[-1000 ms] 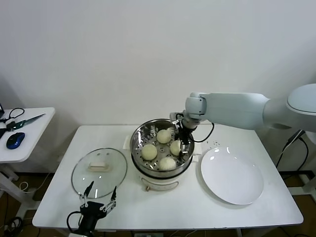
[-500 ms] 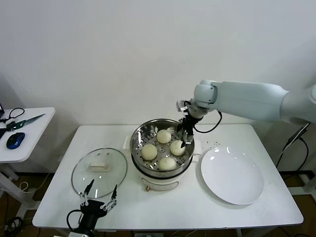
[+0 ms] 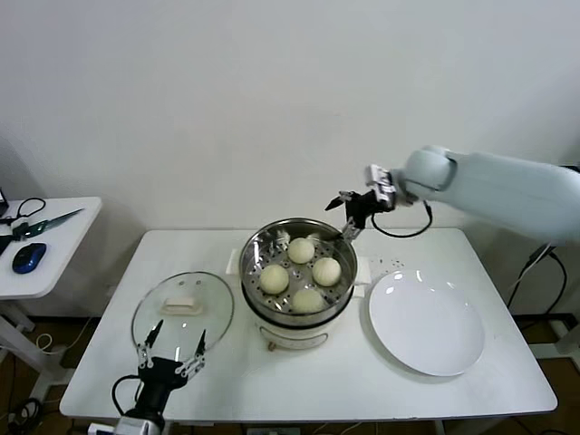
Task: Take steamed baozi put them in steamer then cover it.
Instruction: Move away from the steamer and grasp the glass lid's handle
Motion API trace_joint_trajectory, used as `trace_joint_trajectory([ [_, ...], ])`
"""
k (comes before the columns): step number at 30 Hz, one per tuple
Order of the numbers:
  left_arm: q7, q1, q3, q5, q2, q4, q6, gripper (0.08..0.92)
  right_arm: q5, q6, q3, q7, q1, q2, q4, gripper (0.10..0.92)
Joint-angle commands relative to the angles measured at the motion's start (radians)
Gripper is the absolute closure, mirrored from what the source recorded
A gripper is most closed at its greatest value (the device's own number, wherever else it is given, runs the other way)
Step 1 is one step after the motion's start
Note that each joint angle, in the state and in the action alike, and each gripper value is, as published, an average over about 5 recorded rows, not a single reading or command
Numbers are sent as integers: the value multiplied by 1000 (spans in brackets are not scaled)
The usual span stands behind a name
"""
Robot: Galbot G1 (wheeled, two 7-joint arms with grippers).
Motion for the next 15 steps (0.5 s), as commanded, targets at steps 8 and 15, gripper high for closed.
trace_joint_trajectory([
  [8, -33, -37, -28, 174, -21, -1, 46, 177, -164, 230, 1281, 397, -1199, -274, 208, 203],
  [15, -41, -48, -50, 453, -19, -6, 25, 177, -239, 251, 1606, 410, -1536, -155, 253, 203],
])
